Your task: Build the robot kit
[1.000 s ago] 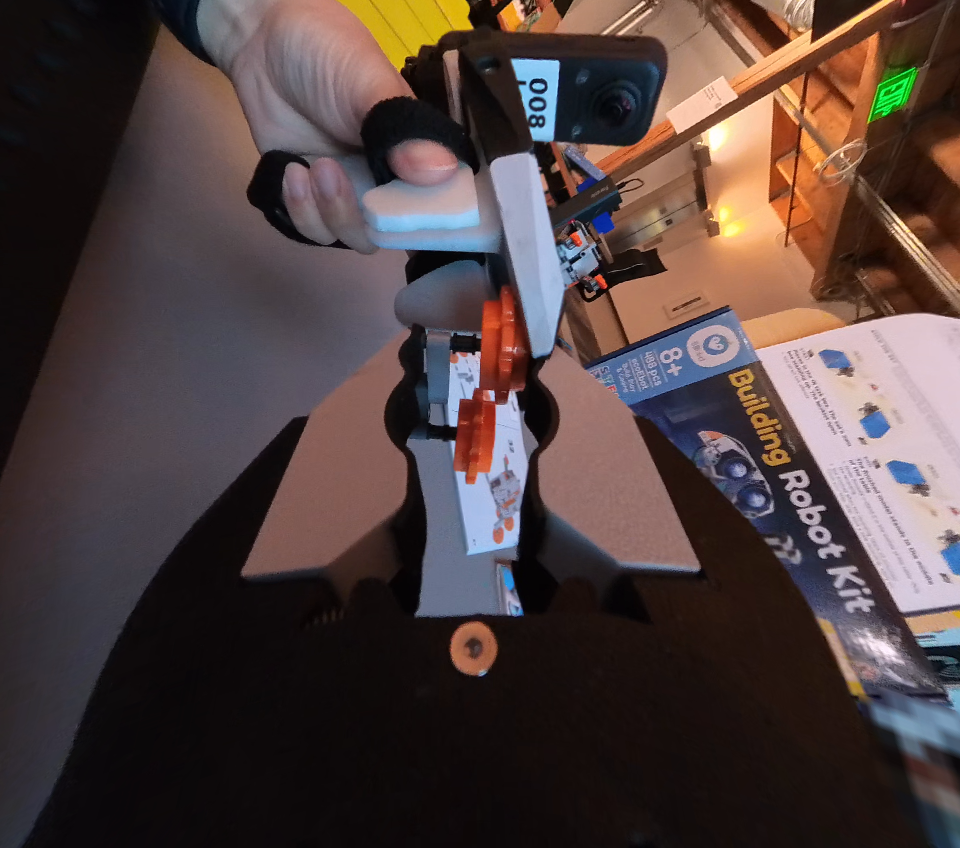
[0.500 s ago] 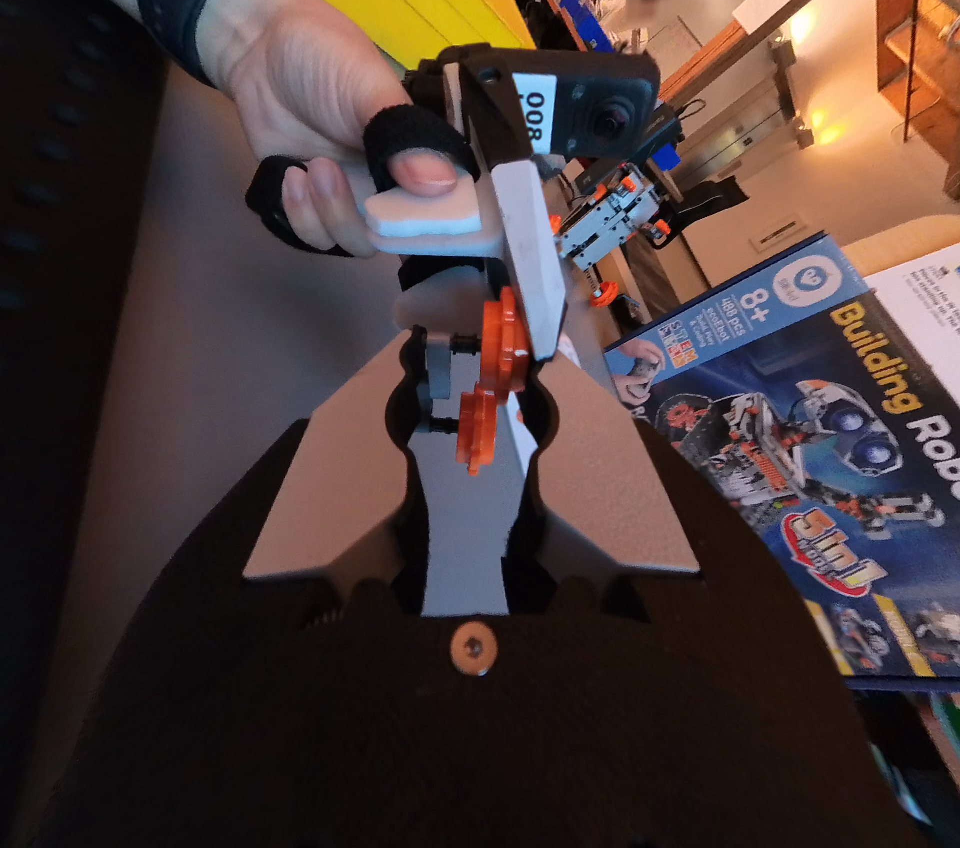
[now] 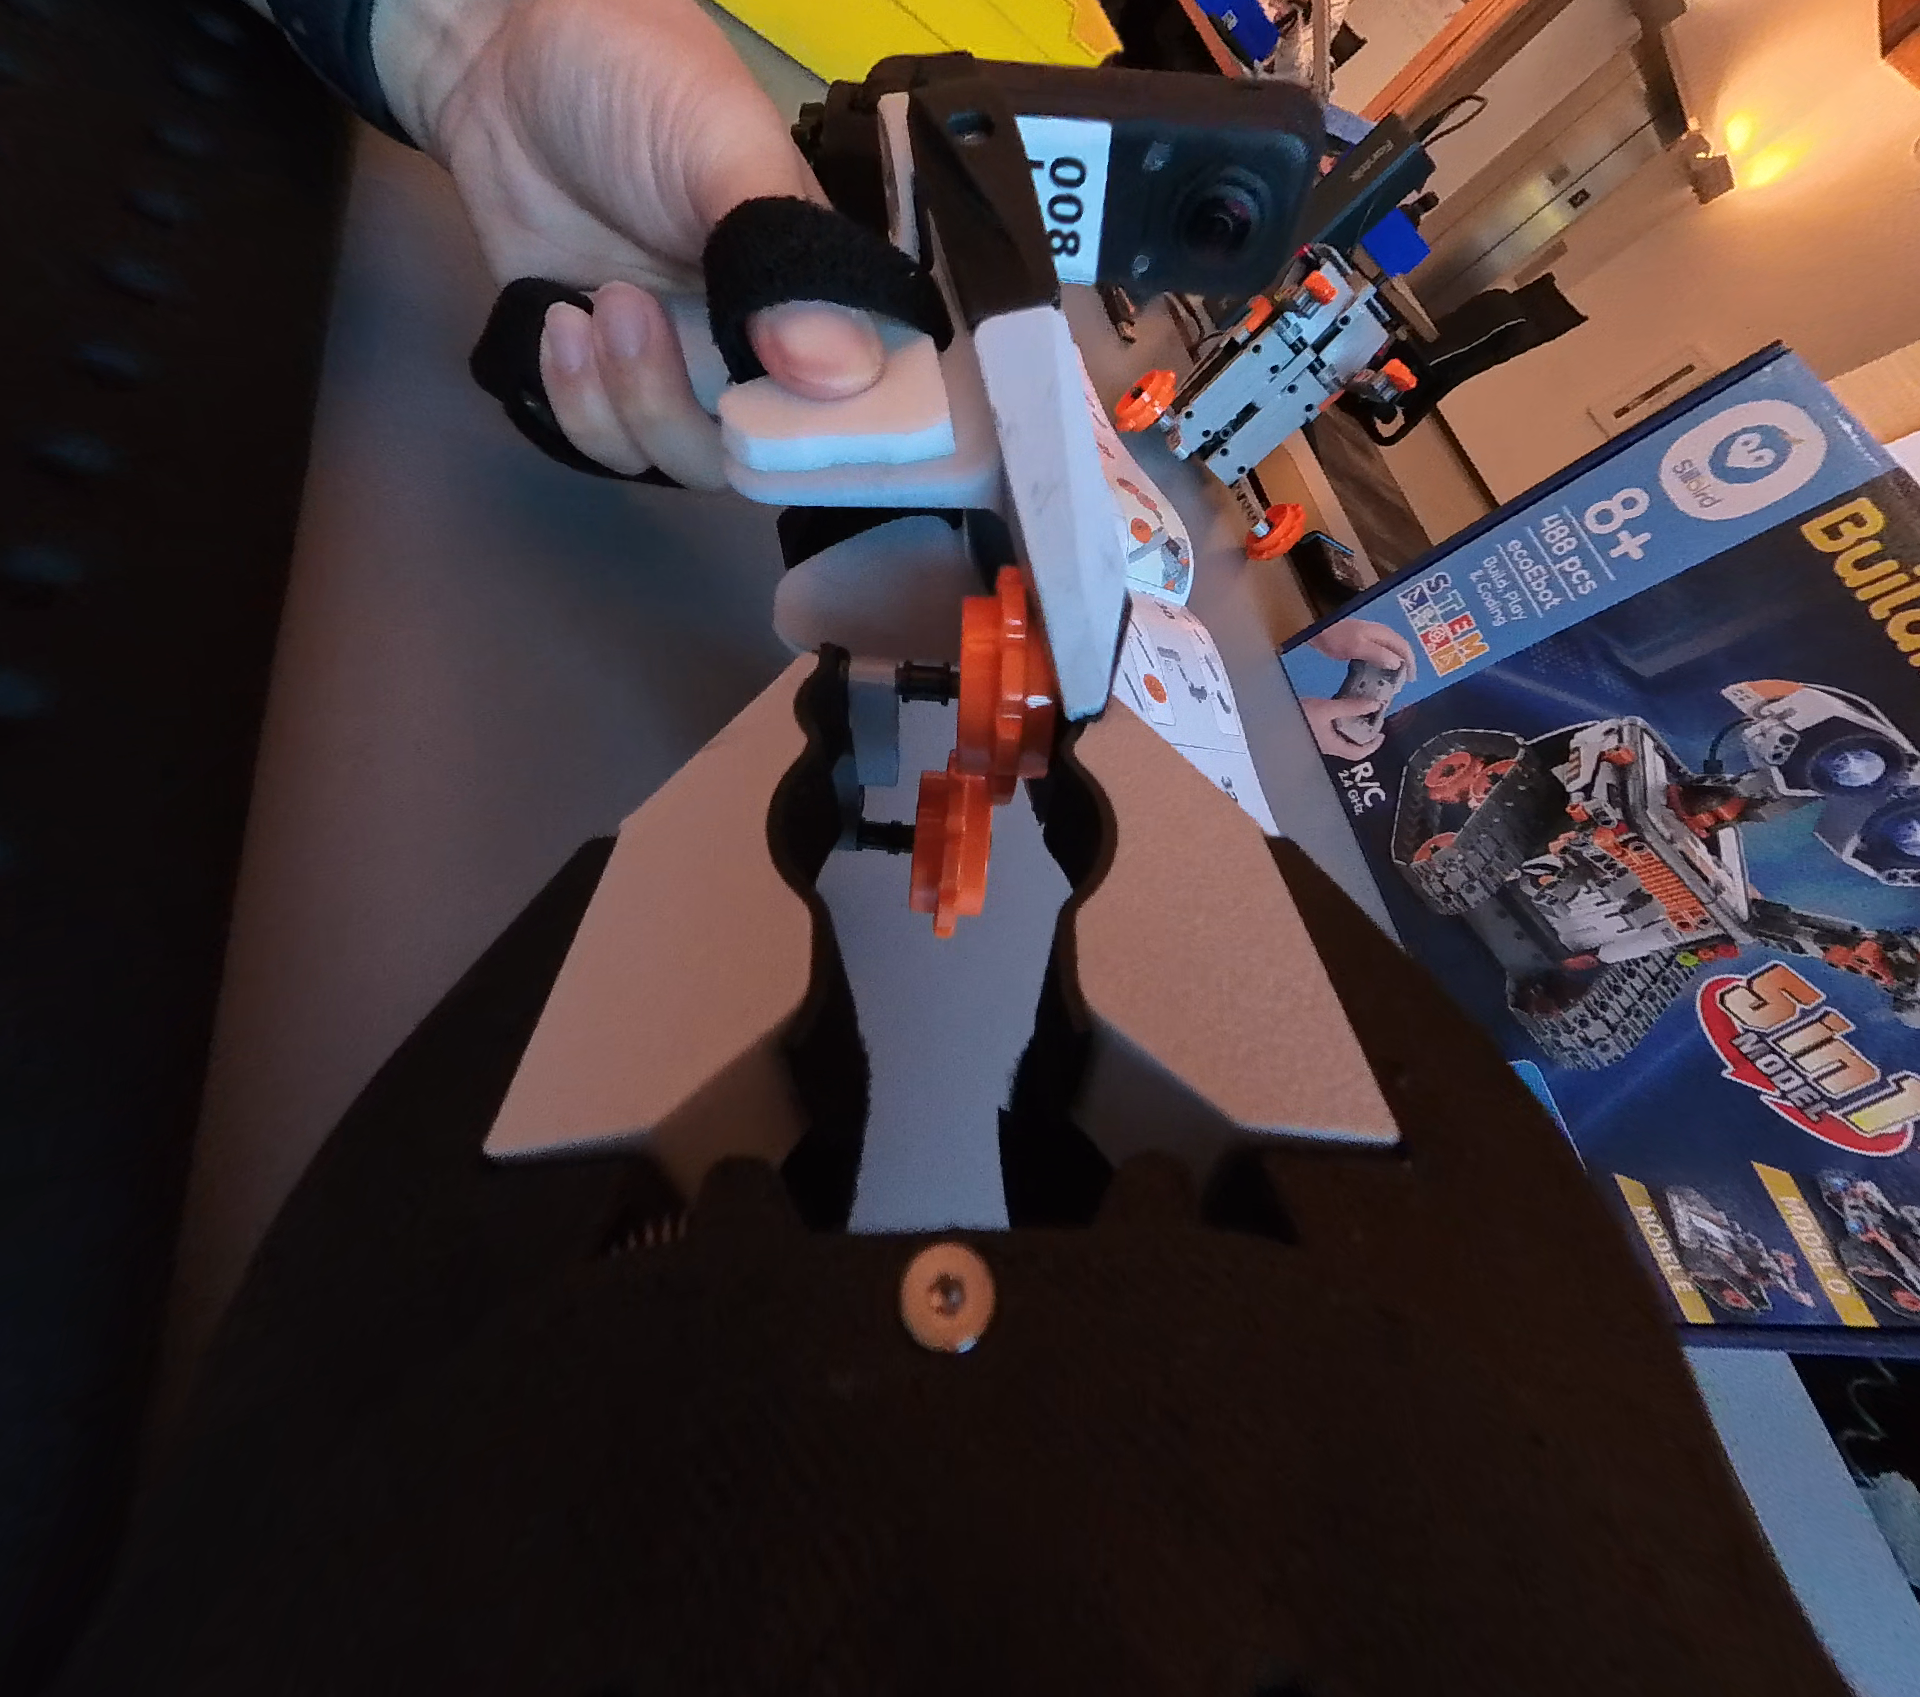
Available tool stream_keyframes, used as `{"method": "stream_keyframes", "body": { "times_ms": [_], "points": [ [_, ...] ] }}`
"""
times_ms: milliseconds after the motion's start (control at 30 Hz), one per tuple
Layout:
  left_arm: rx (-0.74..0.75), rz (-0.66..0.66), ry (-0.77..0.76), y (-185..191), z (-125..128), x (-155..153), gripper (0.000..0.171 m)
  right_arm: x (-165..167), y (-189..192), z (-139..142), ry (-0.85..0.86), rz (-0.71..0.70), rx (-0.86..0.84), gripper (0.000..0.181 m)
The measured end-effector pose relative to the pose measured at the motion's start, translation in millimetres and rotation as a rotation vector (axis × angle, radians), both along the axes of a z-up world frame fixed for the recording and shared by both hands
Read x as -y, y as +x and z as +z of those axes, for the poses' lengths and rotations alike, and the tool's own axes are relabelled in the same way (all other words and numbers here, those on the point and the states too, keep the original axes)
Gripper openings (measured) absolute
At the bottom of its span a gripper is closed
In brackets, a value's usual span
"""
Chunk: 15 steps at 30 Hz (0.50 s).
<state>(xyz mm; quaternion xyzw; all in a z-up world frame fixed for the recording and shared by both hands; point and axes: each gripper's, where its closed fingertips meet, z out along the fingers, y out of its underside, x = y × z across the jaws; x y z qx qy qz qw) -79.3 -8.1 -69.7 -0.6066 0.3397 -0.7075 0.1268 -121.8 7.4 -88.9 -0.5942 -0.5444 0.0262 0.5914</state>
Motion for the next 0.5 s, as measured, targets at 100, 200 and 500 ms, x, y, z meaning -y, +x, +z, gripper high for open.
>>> {"method": "stream_keyframes", "body": {
  "times_ms": [100, 200, 500],
  "points": [
    [-0.004, 0.008, 0.000, 0.0, -1.9, -0.4, 0.032, -0.1, 0.3, -2.1, -0.014, 0.003, -0.004, 0.036],
    [-0.009, 0.008, -0.003, -0.1, -3.5, -0.2, 0.032, 0.2, 0.2, -3.5, -0.022, 0.005, -0.006, 0.036],
    [-0.040, -0.019, 0.025, -3.3, -5.3, 1.5, 0.032, 2.0, -2.5, -5.0, -0.043, 0.024, -0.017, 0.037]
  ]
}}
